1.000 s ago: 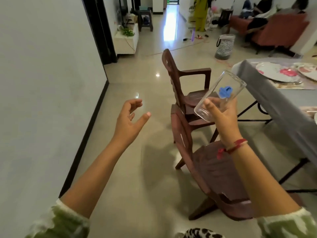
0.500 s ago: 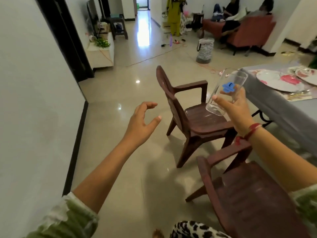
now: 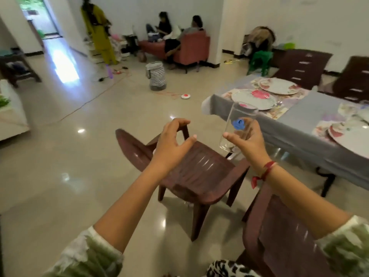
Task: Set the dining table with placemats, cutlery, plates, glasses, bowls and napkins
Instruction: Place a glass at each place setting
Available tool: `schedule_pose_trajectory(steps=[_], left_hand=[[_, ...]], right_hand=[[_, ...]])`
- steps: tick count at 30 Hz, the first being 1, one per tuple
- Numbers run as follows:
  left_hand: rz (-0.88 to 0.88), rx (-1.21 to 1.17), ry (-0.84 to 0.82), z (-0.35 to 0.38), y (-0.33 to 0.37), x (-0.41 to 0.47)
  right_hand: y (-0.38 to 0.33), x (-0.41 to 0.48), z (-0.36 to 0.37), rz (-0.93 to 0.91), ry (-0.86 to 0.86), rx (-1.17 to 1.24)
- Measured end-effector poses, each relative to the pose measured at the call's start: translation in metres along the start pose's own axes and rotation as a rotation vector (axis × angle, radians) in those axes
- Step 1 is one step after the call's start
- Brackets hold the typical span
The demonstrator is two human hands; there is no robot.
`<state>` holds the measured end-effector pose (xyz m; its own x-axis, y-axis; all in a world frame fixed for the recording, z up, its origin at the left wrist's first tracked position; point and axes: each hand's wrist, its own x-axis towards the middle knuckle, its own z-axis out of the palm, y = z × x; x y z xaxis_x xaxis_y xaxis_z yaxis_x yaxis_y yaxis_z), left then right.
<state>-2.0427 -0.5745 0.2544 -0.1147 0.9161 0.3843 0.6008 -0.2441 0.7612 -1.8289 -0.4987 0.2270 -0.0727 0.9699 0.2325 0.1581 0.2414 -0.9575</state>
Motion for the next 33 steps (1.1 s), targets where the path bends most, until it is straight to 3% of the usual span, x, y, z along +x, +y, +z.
schedule_pose_trajectory(steps=[7, 12, 23, 33], left_hand=[[0.101, -0.092, -0.222, 0.062, -0.014, 0.123], [0.126, -0.119, -0.347, 0.113, -0.014, 0.184], [0.097, -0.079, -0.386, 0.203, -0.052, 0.301], [0.060, 0.041, -0.447, 0.368, -0.077, 0.416]], right_hand=[[0.012, 0.046, -0.002, 0.047, 0.323, -0.065], [0.026, 0.076, -0.015, 0.066, 0.456, -0.055], [0.121, 0.220, -0.103, 0.170, 0.556, 0.033], [0.236, 0.419, -0.232, 0.208, 0.684, -0.012]])
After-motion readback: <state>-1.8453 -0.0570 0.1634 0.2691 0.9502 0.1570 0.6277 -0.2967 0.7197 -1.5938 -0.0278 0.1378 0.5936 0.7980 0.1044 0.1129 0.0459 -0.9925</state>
